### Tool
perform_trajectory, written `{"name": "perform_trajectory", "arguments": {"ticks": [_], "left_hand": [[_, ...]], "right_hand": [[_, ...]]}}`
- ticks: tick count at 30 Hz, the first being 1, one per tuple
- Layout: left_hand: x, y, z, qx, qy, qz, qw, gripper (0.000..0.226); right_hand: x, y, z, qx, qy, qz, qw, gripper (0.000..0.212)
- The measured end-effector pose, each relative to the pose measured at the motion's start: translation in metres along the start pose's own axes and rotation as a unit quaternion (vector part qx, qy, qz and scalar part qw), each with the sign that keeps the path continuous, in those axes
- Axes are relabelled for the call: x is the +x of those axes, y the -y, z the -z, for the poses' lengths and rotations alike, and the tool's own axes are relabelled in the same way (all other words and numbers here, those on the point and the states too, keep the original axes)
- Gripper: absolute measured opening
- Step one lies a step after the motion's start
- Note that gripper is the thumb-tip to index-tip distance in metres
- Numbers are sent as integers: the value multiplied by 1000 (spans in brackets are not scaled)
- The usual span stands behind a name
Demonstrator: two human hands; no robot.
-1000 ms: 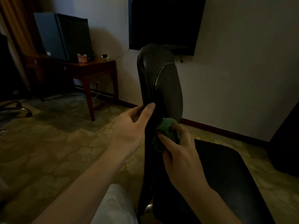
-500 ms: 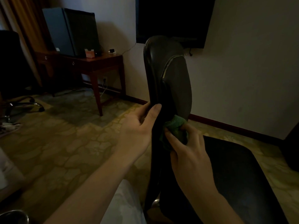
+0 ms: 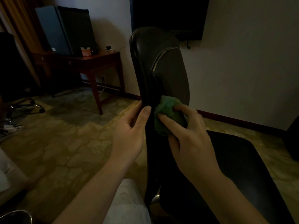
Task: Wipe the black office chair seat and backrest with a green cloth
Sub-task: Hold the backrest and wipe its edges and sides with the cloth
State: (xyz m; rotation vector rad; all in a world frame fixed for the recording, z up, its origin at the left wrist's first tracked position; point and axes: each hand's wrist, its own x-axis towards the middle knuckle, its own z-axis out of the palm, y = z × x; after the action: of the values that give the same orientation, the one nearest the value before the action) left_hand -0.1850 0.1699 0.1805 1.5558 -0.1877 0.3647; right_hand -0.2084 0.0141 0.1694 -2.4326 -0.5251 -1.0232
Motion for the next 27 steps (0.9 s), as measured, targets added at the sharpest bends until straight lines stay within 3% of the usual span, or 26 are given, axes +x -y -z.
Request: {"name": "perform_trajectory", "arguments": {"ticks": [4, 11, 20, 27], "left_hand": [[-4, 6, 0, 0, -1, -10, 1000, 37], [-13, 19, 1, 2, -4, 8, 1000, 53], [-20, 13, 2, -18, 15, 25, 999, 47], [-21, 18, 2, -33, 6, 23, 999, 47]], "right_hand": [[-11, 4, -16, -30, 19, -25, 999, 43], [-31, -1, -19, -50, 61, -40, 996, 41], [11, 12, 4, -33, -11, -21, 999, 42], [-19, 6, -17, -49, 27, -33, 998, 43]]}}
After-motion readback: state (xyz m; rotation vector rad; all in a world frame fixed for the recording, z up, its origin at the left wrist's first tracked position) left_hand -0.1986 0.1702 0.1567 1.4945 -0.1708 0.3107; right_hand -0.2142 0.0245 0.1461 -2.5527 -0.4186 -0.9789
